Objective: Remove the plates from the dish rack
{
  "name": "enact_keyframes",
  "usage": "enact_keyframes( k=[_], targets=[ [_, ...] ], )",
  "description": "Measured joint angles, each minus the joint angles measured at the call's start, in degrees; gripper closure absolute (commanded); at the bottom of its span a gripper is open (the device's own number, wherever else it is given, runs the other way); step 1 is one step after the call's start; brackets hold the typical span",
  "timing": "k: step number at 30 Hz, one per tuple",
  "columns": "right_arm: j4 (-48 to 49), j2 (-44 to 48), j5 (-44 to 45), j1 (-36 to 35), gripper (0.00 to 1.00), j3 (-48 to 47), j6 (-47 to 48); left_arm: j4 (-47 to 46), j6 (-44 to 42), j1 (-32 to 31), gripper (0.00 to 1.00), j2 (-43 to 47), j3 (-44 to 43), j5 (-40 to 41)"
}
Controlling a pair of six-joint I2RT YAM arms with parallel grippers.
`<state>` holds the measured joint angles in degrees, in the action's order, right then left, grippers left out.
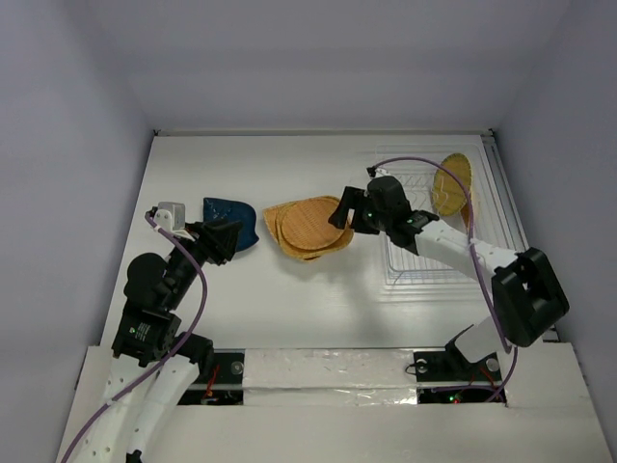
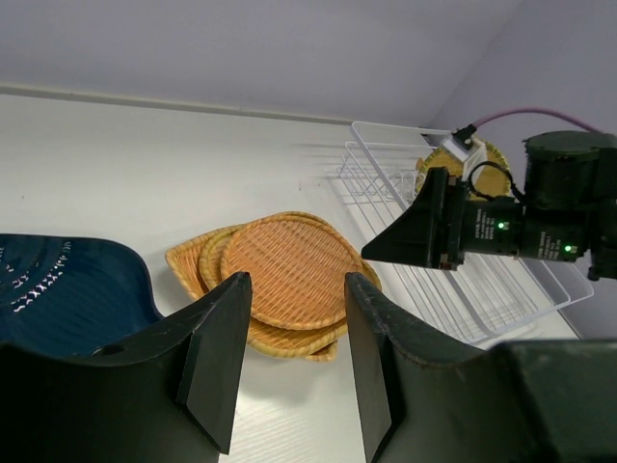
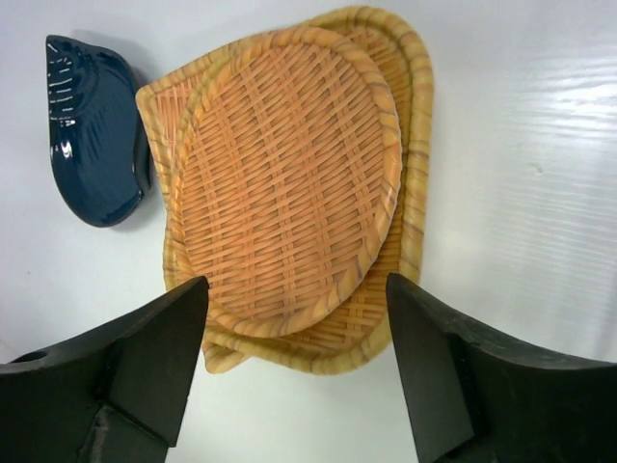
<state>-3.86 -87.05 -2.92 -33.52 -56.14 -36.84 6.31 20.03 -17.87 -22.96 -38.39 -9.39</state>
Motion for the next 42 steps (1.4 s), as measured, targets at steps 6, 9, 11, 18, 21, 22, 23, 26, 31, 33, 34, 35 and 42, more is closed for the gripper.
enact_keyframes(
  k=[6,9,11,18,21,22,23,26,31,33,34,35,42],
  targets=[
    [-4.6,5.0,2.3,-0.5,0.86,-2.0,2.7,0.0,0.0,0.0,0.60,0.0,0.0,0.0],
    [-6.5,7.8,5.9,-0.7,1.00,-2.7,4.0,0.0,0.0,0.0,0.60,0.0,0.0,0.0],
    [-9.6,9.5,11.9,-0.5,1.00,-4.5,5.6,0.0,0.0,0.0,0.60,0.2,0.0,0.0],
    [-17.1,13.5,33.4,13.5,0.53,-9.7,10.4,0.2,0.0,-0.1,0.60,0.7,0.0,0.1],
    [-18.2,13.8,39.0,21.3,0.27,-9.7,12.7,0.2,0.0,-0.6,0.60,0.7,0.0,0.2],
    [-18.3,13.7,39.7,22.9,0.27,-9.6,13.1,0.2,0.0,-0.9,0.60,0.7,0.0,0.3],
    [-18.1,13.4,40.2,24.2,0.26,-9.6,13.7,0.2,0.0,-1.2,0.60,0.7,0.0,0.3],
    [-17.5,11.2,40.5,27.1,0.27,-9.7,15.1,0.2,0.0,-1.9,0.60,0.6,0.0,0.4],
    [-16.4,3.5,40.4,29.6,0.39,-10.8,17.1,0.2,0.0,-2.9,0.60,0.5,0.0,0.4],
    [-16.1,0.9,40.4,30.2,0.41,-11.6,17.5,0.2,0.0,-3.1,0.60,0.4,0.0,0.4],
    [-15.8,0.0,40.5,30.4,0.43,-11.8,17.6,0.2,0.0,-3.2,0.59,0.3,0.0,0.4],
    [-15.4,-0.5,40.7,30.6,0.44,-11.8,17.7,0.2,0.0,-3.2,0.59,0.1,0.0,0.4],
    [-13.2,-3.1,41.4,30.6,0.61,-13.6,19.2,0.2,0.0,-3.8,0.59,-0.6,0.0,0.4]
  ],
)
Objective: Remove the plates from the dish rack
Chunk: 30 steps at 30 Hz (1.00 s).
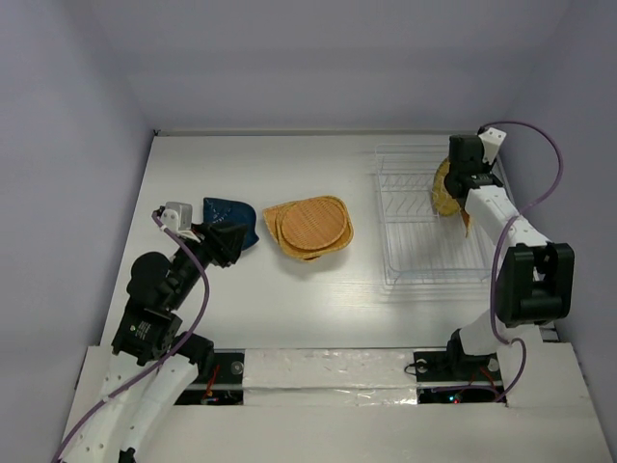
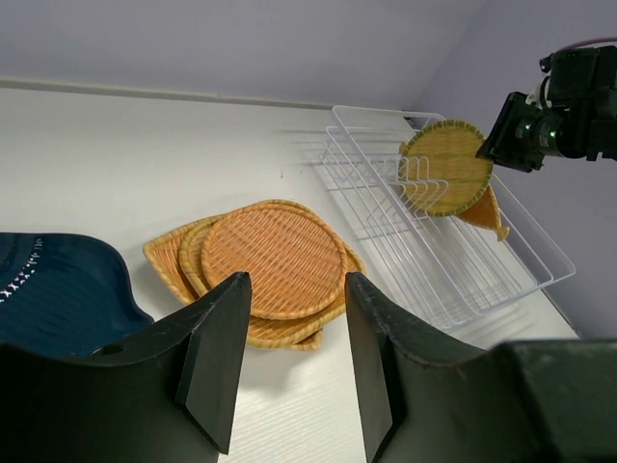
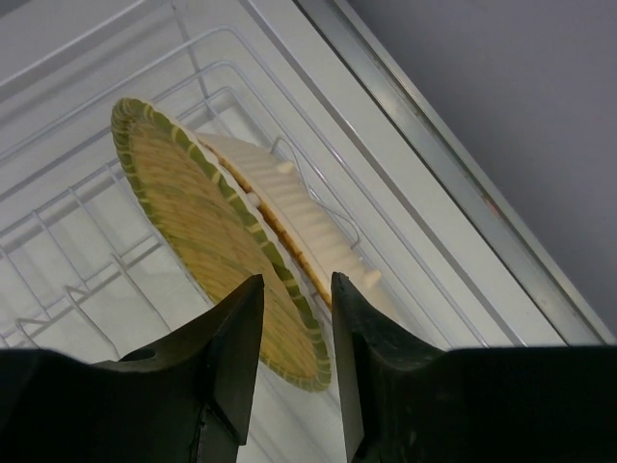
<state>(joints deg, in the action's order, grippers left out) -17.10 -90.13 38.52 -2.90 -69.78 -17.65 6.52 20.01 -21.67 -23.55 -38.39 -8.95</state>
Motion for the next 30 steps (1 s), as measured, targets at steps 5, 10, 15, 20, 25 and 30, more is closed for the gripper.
enact_keyframes(
  k=[5,10,15,20,25,30],
  targets=[
    [1.0,-1.9,0.1,0.0,0.65,-0.9,0.7,0.0,0.0,0.0,0.59,0.0,0.0,0.0],
    [1.0,-2.5,0.0,0.3,0.74,-0.9,1.2,0.0,0.0,0.0,0.59,0.0,0.0,0.0],
    [0.8,-2.1,-1.7,0.2,0.95,-1.0,2.8,0.0,0.0,0.0,0.59,0.0,0.0,0.0],
    [0.5,-1.7,-1.9,-0.3,1.00,-1.0,3.2,0.0,0.0,0.0,0.59,0.0,0.0,0.0],
    [-0.9,1.4,-1.3,-2.2,1.00,-1.0,4.9,0.0,0.0,0.0,0.59,0.0,0.0,0.0],
    [-2.3,6.5,0.7,-4.3,1.00,-1.0,6.4,0.0,0.0,0.0,0.59,0.0,0.0,0.0]
  ],
)
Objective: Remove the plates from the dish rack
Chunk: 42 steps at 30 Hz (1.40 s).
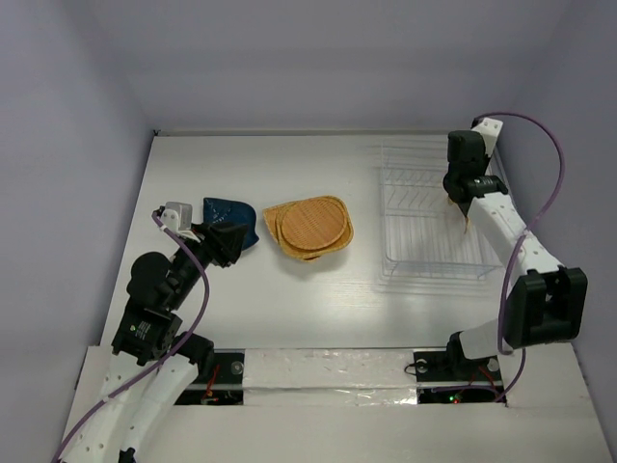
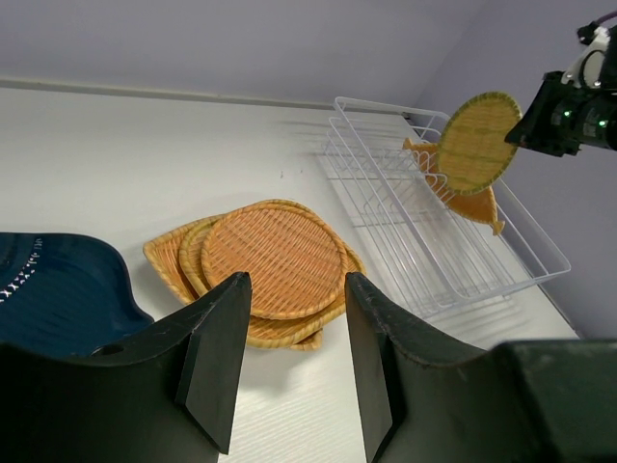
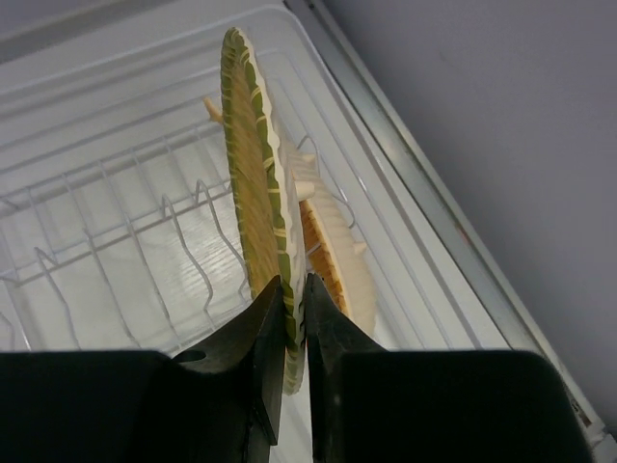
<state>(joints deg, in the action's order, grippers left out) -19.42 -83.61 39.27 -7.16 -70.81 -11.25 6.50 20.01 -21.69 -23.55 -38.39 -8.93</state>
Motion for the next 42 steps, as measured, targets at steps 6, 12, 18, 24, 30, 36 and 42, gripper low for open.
enact_keyframes(
  k=[6,12,18,24,30,36,42],
  targets=[
    [-1.7,6.4,1.4,-3.2,1.00,-0.6,0.4,0.0,0.0,0.0,0.59,0.0,0.0,0.0],
    [-1.6,13.5,-9.8,-8.7,1.00,-1.2,-3.4,0.0,0.0,0.1,0.59,0.0,0.0,0.0],
    [6.7,12.0,-27.5,-17.1,1.00,0.3,-11.6,0.0,0.0,0.5,0.59,0.0,0.0,0.2],
    [18.4,1.0,-42.2,-23.0,1.00,4.0,-21.4,0.0,0.0,1.1,0.59,0.0,0.0,0.1],
    [24.4,-7.5,-49.1,-24.7,1.00,8.2,-29.5,0.0,0.0,1.2,0.59,0.0,0.0,0.1],
    [28.1,-8.8,-49.9,-24.8,1.00,12.0,-33.1,0.0,0.0,1.2,0.59,0.0,0.0,0.1],
    [31.5,-8.8,-49.9,-24.8,0.95,16.0,-34.8,0.0,0.0,1.2,0.59,0.1,0.0,0.1]
  ],
)
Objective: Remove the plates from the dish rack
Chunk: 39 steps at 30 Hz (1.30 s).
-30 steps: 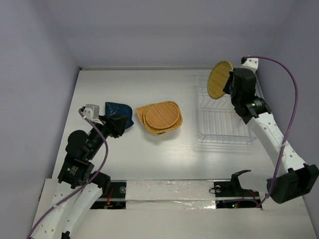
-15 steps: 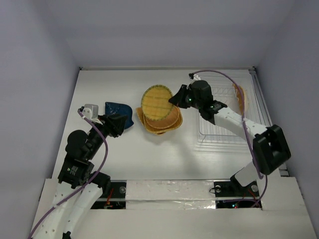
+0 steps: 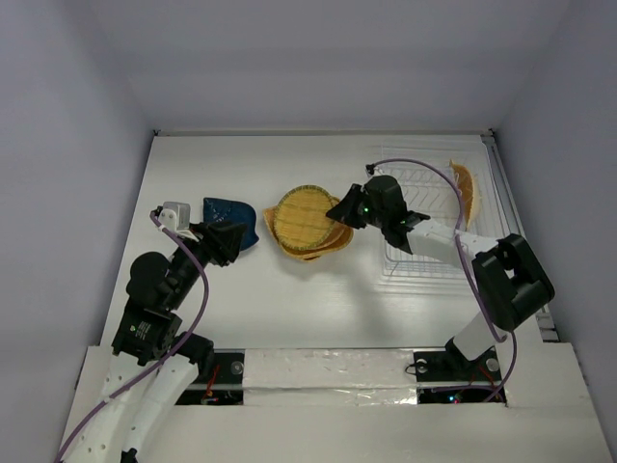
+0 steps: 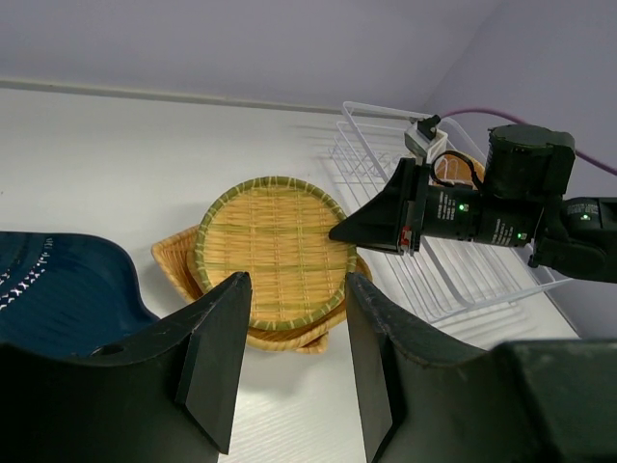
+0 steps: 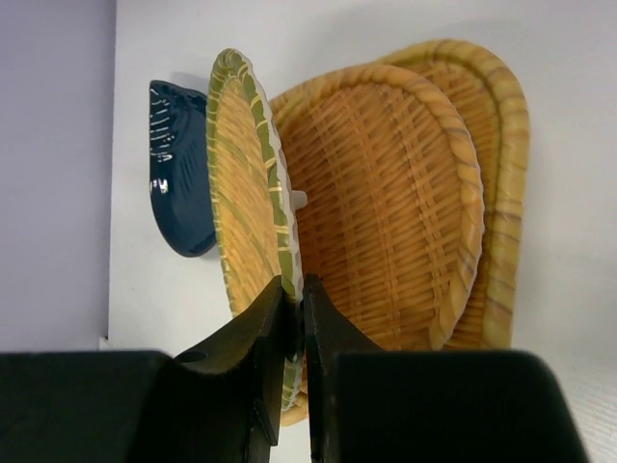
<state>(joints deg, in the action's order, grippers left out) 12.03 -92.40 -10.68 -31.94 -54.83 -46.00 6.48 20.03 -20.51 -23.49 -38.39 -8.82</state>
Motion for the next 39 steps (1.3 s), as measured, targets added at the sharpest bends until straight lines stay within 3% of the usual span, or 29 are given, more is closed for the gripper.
enact_keyframes(
  k=[15,19,23,26,28,31,32,33,37,39],
  targets=[
    [-0.3,0.0,3.7,0.0,0.66,0.6,-0.7,0.0,0.0,0.0,0.59,0.0,0.0,0.0],
    [-0.7,0.1,5.2,0.0,0.53,0.6,-0.3,0.0,0.0,0.0,0.59,0.0,0.0,-0.1],
    [-1.6,1.2,6.5,0.0,0.33,0.7,0.2,0.0,0.0,0.0,0.59,0.0,0.0,-0.1],
    [-2.9,4.2,8.8,0.0,0.30,1.4,1.1,0.0,0.0,0.0,0.59,0.0,0.0,-0.1],
    [-4.5,7.0,11.0,0.0,0.31,1.7,1.9,0.0,0.0,0.0,0.59,0.0,0.0,-0.1],
    [-7.1,12.3,15.3,0.0,0.69,2.4,3.8,0.0,0.0,0.0,0.59,0.0,0.0,-0.2],
    [-8.4,14.3,17.3,0.0,0.93,2.4,4.4,0.0,0.0,0.0,0.59,0.0,0.0,-0.2],
    [-9.8,16.3,20.0,0.0,1.00,2.4,5.6,0.0,0.0,0.0,0.59,0.0,0.0,-0.2],
    [-17.4,22.2,33.9,1.2,1.00,1.0,9.4,0.0,0.0,0.0,0.59,0.3,0.0,-0.2],
    [-21.0,23.5,40.5,3.9,0.94,0.2,11.3,0.0,0.0,0.0,0.59,0.9,0.0,-0.2]
  ],
)
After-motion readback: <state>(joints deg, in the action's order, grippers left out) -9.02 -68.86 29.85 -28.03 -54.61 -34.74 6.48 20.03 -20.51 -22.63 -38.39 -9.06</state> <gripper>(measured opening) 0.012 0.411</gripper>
